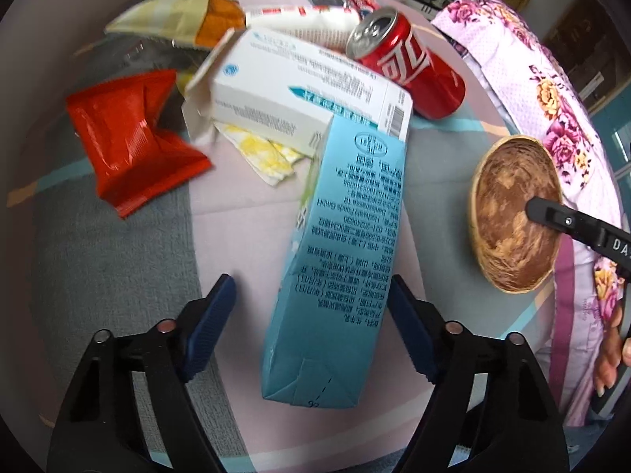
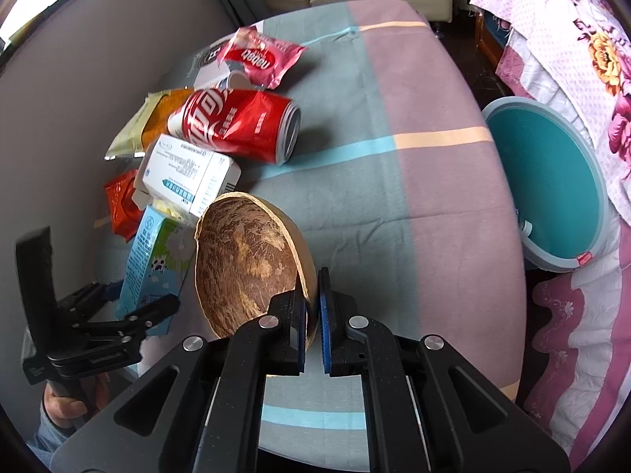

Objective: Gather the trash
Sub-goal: 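Grasp the light-blue carton with the left tool while the right tool grasps the woven bowl, then carry carton and bowl over the wastebasket and open both tools to drop them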

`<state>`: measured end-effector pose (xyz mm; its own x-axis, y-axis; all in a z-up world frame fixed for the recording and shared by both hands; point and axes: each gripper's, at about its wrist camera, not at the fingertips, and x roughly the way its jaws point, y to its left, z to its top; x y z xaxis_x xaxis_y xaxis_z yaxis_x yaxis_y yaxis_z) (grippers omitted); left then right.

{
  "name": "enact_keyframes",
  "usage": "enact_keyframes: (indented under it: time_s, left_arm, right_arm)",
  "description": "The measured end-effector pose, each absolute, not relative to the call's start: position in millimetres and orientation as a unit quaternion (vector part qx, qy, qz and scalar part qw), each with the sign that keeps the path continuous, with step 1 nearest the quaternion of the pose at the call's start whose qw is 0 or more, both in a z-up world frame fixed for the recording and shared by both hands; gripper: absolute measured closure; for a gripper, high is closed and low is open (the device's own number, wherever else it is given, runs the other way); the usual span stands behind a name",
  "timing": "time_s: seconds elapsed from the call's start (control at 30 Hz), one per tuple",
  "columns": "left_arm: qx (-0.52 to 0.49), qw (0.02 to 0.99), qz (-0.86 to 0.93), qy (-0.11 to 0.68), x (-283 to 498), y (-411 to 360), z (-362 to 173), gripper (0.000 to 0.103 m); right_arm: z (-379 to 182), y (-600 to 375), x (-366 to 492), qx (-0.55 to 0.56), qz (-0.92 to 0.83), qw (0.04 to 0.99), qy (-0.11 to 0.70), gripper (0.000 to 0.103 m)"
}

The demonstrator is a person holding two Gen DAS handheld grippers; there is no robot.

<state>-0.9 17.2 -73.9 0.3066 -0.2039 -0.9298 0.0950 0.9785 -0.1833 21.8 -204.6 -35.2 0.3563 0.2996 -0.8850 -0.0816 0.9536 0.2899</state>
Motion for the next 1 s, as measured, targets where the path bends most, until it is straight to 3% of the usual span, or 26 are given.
enact_keyframes:
  time_s: [0.03, 0.07, 0.1, 0.67, 1.0]
  left_arm:
    - [-0.045, 0.808, -0.09, 0.581, -1, 16, -74, 0.039]
    - [-0.042, 0.81, -0.085, 0.578, -1, 16, -73, 0.054]
    - [-0.04, 0.813, -0.08, 0.576, -1, 16, -71, 0.06]
    - [-0.033, 0.846, -0.097, 0.524, -8, -7, -11, 0.06]
    - [-0.001, 0.845, -0.159, 0.511, 36, -85, 11, 0.06]
  right_arm:
    - [-34, -206, 22, 0.099, 0.115, 0.819, 0.553, 0.097]
    - [-34, -208, 22, 0.1, 0.114, 0.82, 0.552, 0.097]
    - [-33, -210, 22, 0.1, 0.112, 0.821, 0.551, 0.097]
    - [-16, -253, 23, 0.146, 0.097, 0.838, 0.516, 0.097]
    - [10, -323, 22, 0.183, 0.05, 0.867, 0.461, 0.097]
